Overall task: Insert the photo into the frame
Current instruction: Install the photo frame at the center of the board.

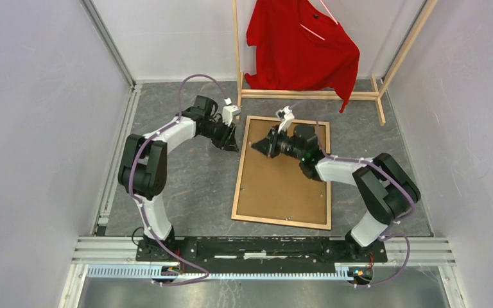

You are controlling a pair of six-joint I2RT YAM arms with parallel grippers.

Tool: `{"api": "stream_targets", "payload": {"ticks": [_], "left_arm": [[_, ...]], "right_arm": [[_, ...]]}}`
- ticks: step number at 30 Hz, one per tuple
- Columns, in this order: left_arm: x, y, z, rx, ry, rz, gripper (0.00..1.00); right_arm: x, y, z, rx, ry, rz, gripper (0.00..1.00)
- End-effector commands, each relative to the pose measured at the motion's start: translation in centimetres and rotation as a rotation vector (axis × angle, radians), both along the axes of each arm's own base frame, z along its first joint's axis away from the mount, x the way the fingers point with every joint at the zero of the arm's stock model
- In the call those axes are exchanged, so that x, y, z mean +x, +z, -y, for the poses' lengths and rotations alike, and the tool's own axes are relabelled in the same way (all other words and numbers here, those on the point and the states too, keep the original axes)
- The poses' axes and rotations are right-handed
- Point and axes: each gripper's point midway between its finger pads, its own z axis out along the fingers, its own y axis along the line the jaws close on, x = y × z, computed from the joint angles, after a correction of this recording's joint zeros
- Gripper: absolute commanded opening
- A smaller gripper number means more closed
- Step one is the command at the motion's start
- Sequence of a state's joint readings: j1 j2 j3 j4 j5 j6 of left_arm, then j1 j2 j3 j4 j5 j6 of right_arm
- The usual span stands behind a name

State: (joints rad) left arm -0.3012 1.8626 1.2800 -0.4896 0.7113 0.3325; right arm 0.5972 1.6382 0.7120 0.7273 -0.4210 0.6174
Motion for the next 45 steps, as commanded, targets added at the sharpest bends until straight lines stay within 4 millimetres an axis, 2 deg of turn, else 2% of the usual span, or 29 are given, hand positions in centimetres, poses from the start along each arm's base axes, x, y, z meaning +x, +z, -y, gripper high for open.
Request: {"api": "stream_targets", "payload": {"ticks": [1,7,10,14,22,28,31,45], "left_arm": [[1.3,-0.7,1.9,-0.072,0.051,-0.090,0.40],[2.7,-1.4,2.8,-0.098,0.065,-0.122,0.40],[2.9,-1.5,3.0,-0.110,0.065,-0.125,0.37],[2.8,-2.3,3.1,-0.109,0.058,-0.143,0.32],[2.6,-3.5,3.0,-0.097,0.054,-0.163,0.26],[2.3,-3.7,2.9,-0.092,0.052,-0.169,0.21],[2.1,-3.8,2.8,-0.088,0.052,-0.170,0.16],[1.8,-3.8,2.7,-0.072,0.051,-0.159,0.14]], "right_arm": [[4.1,-2.1,1.0,-0.118,-0.029,-0.026,0.00],[9.0,-3.9,0.8,-0.155,-0.075,-0.040,0.00],[10.5,-4.8,0.5,-0.173,-0.081,-0.047,0.00],[11.5,-6.1,0.2,-0.189,-0.081,-0.067,0.00],[11.5,-8.9,0.3,-0.212,-0.080,-0.113,0.00],[11.3,-9.8,0.4,-0.218,-0.080,-0.127,0.00],[11.3,-10.2,0.4,-0.218,-0.079,-0.134,0.00],[10.5,-10.9,0.0,-0.181,-0.059,-0.166,0.00]]}}
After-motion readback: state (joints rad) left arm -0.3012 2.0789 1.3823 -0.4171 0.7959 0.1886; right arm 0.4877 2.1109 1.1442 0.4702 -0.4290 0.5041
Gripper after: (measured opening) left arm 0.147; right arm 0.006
